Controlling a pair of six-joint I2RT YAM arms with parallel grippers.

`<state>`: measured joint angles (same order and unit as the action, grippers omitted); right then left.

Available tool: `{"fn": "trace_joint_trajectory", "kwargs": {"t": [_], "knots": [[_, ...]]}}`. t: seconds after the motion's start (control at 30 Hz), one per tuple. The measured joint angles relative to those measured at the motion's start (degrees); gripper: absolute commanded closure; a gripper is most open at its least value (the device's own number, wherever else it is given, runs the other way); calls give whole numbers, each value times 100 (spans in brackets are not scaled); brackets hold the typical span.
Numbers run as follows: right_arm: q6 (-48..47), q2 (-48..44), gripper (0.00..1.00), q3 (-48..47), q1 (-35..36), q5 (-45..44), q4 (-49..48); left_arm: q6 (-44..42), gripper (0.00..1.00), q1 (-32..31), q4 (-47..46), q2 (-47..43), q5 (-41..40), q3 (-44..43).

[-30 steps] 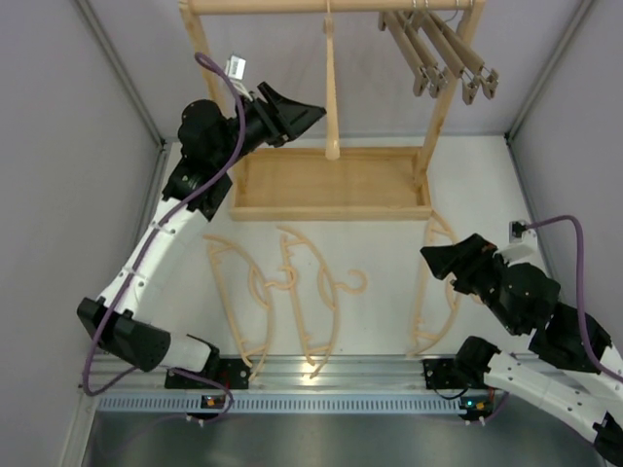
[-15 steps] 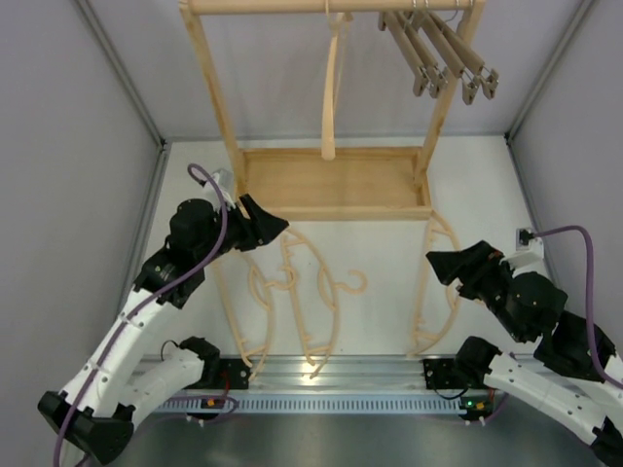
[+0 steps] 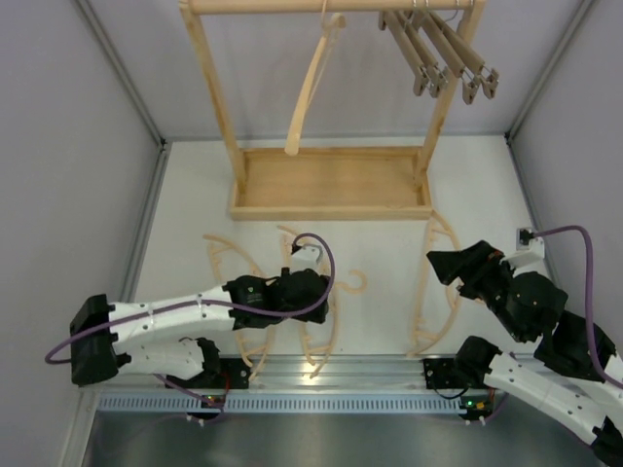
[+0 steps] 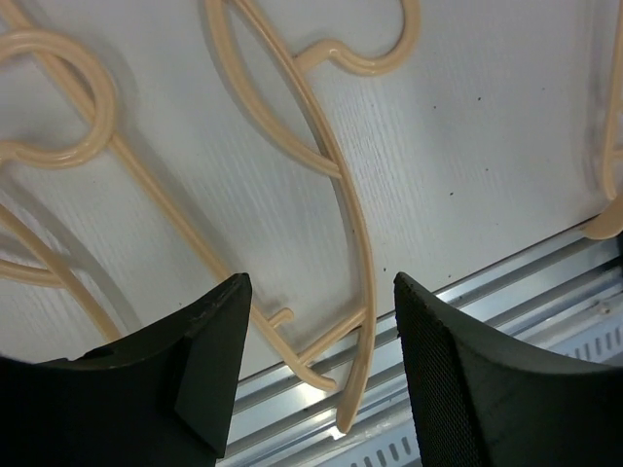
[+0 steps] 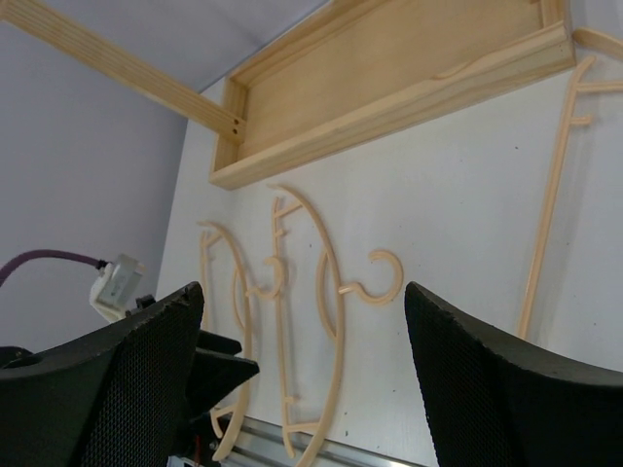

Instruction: Organize the hangers

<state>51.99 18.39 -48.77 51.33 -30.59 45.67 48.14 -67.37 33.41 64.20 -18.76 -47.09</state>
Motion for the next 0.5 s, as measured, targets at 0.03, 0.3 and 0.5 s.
{"fn": "trace_joint_trajectory", "kwargs": {"t": [0.03,0.3,0.5], "knots": [[-2,2,19,0,0,0,0,31,35,-173,39,151,-155,-22],[11,2,19,116,0,0,13,81,36,-1038,170,1971,-656,-918],[13,2,19,149,0,2,92,133,39,-1128,256,2730,-636,-1078]]}}
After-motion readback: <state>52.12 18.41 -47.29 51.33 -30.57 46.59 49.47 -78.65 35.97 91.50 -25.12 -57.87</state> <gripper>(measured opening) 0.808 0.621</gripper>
